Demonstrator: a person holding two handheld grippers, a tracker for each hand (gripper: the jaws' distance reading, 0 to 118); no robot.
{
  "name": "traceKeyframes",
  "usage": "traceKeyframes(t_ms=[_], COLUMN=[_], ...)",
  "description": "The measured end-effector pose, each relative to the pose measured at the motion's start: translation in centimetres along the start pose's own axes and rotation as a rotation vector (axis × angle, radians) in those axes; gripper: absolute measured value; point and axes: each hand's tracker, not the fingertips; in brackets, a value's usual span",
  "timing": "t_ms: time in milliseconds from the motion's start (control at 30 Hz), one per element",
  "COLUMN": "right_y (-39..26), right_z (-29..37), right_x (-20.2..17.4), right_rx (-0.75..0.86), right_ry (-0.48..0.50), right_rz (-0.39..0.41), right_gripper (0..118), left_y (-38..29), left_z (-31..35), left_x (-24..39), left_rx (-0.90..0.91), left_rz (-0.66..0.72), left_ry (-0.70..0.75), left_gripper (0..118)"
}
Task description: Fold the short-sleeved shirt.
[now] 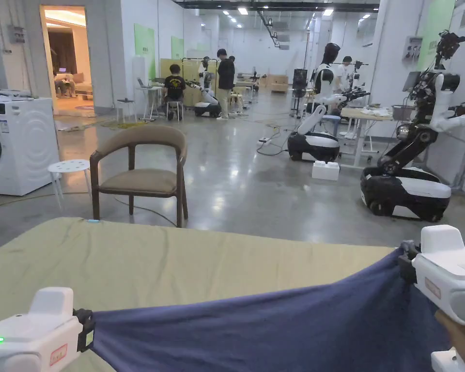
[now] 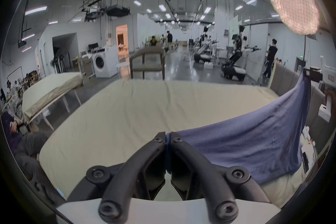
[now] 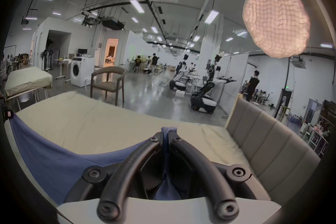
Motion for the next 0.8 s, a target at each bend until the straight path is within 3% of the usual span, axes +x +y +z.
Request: traceKeyframes(t_ms=[267, 500, 800], right_y=[6.1, 11.4, 18.8], right_z=[2.2, 1.2, -1.6], right_x=[4.9, 6.5, 5.8], right_rx=[0.063, 0.097, 0.151], right_ry=[-0.090, -0.125, -0.151], right_rz=[-0.061, -0.103, -0.055], right_gripper=[2, 2, 2], left_y=[13.3, 21.7, 29.4], left_z=[-0.4, -2.0, -4.3], left_x=[2.3, 2.8, 2.1], left_rx=[0.118, 0.181, 0.241], left_rz=[-0.041, -0.086, -0.083], left_ry=[-0.037, -0.031, -0.005], left_gripper=[0, 0, 0])
